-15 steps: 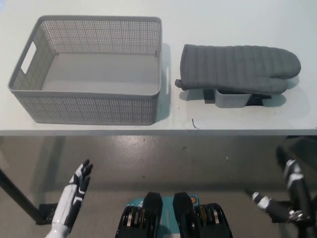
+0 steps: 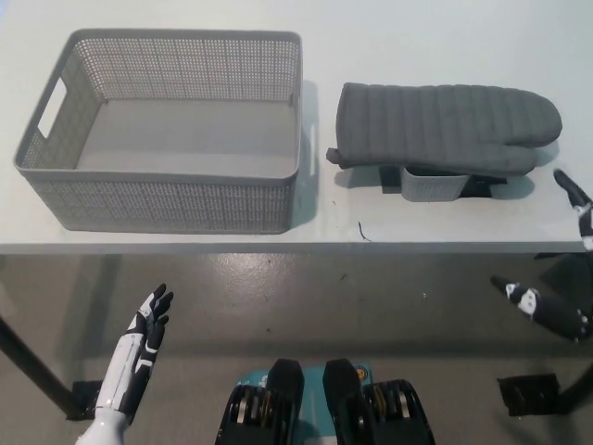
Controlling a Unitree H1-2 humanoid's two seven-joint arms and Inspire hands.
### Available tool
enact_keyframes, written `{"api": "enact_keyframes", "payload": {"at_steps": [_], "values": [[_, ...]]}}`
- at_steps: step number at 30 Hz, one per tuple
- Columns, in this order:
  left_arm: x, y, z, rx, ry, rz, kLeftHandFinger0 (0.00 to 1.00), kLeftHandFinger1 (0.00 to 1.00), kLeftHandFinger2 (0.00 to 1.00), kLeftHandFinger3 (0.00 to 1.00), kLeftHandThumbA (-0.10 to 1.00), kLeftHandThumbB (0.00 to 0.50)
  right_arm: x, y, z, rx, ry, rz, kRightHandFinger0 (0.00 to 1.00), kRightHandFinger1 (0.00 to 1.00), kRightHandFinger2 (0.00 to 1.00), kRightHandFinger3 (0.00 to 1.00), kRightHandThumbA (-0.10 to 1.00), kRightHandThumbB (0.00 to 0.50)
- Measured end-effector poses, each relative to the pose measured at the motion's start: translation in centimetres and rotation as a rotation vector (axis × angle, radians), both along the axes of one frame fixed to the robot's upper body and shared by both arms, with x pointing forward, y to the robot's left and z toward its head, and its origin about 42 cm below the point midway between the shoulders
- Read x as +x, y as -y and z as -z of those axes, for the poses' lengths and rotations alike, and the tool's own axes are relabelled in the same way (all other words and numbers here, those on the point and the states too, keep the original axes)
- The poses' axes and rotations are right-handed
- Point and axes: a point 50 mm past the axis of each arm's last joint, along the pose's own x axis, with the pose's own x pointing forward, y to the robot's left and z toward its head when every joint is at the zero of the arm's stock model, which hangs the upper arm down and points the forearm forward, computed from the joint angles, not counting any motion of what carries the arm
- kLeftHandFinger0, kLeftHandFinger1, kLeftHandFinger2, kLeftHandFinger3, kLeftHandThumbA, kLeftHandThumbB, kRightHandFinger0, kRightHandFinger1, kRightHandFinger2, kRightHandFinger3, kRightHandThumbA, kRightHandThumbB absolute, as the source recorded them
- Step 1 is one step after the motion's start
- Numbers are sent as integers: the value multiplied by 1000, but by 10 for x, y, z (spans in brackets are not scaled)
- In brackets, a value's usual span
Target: Usethe right hand to pick up a oven gloves on top of a leveled container and place it into another larger container on the left side
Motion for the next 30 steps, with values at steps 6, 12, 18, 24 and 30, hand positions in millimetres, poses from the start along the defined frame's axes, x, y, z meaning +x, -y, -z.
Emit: {"api": "enact_keyframes", "payload": {"at_steps": [6, 12, 18, 24, 30], "values": [[0, 0, 0, 0, -1, 0, 1000, 1000, 1000, 1000, 1000, 500, 22, -12, -17, -137, -9, 16, 1000, 1000, 1000, 1000, 950, 494], [0, 0, 1, -3, -3, -1, 1000, 1000, 1000, 1000, 1000, 500, 49, -29, -31, -288, -37, 35, 1000, 1000, 1000, 1000, 940, 491], [0, 0, 1, -3, -3, -1, 1000, 1000, 1000, 1000, 1000, 500, 77, -42, -39, -426, -82, 67, 1000, 1000, 1000, 1000, 981, 500], [0, -1, 1, -6, -3, -2, 1000, 1000, 1000, 1000, 1000, 500, 109, -52, -44, -591, -138, 135, 1000, 1000, 1000, 1000, 945, 499], [0, -3, 0, -10, -2, -5, 1000, 1000, 1000, 1000, 1000, 500, 132, -52, -54, -746, -165, 227, 1000, 1000, 1000, 1000, 977, 500]]}}
